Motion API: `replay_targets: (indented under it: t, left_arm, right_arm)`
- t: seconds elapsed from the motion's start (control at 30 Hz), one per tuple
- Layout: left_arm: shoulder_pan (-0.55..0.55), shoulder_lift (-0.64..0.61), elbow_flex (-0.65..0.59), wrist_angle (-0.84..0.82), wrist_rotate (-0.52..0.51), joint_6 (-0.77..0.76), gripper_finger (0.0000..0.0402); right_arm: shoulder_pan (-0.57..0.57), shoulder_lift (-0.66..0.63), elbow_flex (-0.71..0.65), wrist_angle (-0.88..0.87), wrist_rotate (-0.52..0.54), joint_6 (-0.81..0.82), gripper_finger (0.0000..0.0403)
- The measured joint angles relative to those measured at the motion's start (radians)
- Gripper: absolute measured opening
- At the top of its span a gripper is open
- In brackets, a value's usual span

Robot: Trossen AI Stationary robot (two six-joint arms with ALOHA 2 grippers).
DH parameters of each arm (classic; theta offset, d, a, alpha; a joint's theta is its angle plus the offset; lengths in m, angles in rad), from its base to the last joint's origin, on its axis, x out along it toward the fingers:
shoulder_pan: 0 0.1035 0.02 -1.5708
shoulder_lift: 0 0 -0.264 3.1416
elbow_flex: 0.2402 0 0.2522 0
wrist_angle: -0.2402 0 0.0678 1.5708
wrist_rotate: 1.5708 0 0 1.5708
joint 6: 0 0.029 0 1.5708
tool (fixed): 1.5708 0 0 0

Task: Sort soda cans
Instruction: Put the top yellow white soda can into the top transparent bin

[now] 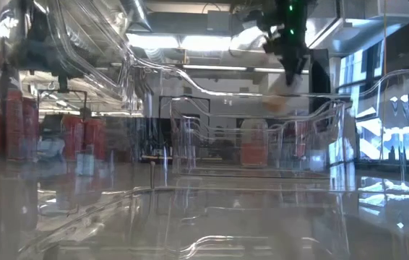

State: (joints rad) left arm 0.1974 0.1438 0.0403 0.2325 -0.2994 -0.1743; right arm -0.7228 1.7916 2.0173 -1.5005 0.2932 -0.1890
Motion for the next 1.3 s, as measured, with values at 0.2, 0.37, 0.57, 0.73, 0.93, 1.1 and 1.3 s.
replay_targets:
  t: [0.2,0.37,0.57,0.73,0.93,1.1,1.3]
  left_arm:
    - [0.000,0.109,0.111,0.005,0.028,0.059,0.0002]
    - [0.000,0.285,0.248,0.005,0.030,0.109,0.0001]
    - [0.006,0.570,0.434,0.005,0.022,0.150,0.0001]
    - [0.028,0.788,0.595,0.006,0.022,0.171,0.0001]
    - [0.052,0.980,0.747,0.017,0.023,0.248,0.0002]
    - [0.076,1.088,0.817,0.014,0.066,0.288,0.0003]
    - [0.094,1.140,0.827,0.015,0.117,0.280,0.0003]
  right_arm:
    - [0.092,-0.001,0.064,0.066,-0.063,-0.007,0.0277]
    - [0.171,0.001,0.065,0.120,-0.108,-0.013,0.0277]
    - [0.245,0.006,0.065,0.195,-0.145,-0.030,0.0276]
    - [0.292,0.006,0.065,0.197,-0.180,-0.032,0.0276]
    - [0.339,0.006,0.065,0.235,-0.187,-0.033,0.0276]
    - [0.344,0.007,0.065,0.272,-0.268,-0.044,0.0276]
    - [0.344,0.008,0.064,0.289,-0.297,-0.053,0.0276]
